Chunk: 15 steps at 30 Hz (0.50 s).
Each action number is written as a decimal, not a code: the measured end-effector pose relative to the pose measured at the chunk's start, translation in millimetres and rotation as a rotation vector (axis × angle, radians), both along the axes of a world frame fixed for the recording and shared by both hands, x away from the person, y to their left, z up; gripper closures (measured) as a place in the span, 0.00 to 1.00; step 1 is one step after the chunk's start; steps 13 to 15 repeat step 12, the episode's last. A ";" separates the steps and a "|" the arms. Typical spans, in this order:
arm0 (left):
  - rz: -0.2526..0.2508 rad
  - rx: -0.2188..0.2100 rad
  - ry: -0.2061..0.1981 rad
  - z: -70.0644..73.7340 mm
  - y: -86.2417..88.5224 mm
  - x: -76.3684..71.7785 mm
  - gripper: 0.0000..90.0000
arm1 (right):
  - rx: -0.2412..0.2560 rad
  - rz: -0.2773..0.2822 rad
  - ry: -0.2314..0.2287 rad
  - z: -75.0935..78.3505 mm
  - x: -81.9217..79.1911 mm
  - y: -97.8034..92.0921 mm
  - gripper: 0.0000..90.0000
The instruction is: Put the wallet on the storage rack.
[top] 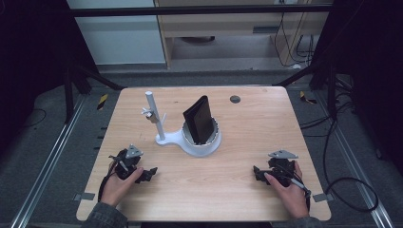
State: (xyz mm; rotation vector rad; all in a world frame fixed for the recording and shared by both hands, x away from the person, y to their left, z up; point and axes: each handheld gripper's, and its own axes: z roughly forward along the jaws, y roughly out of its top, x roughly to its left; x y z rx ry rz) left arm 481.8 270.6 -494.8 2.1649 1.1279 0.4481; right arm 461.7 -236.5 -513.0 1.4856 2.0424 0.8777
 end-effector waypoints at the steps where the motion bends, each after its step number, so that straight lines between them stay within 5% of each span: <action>1: 0.009 -0.007 0.003 -3.1 2.4 0.6 0.07 | 0.000 -0.001 0.000 0.0 0.0 0.1 0.01; 7: 0.025 -0.012 -0.049 -13.6 10.2 2.4 0.02 | -0.003 0.000 -0.002 0.0 -0.6 0.1 0.01; 15: 0.024 -0.011 -0.045 -13.8 13.1 4.1 0.00 | -0.005 0.001 -0.003 -0.2 -1.1 0.7 0.00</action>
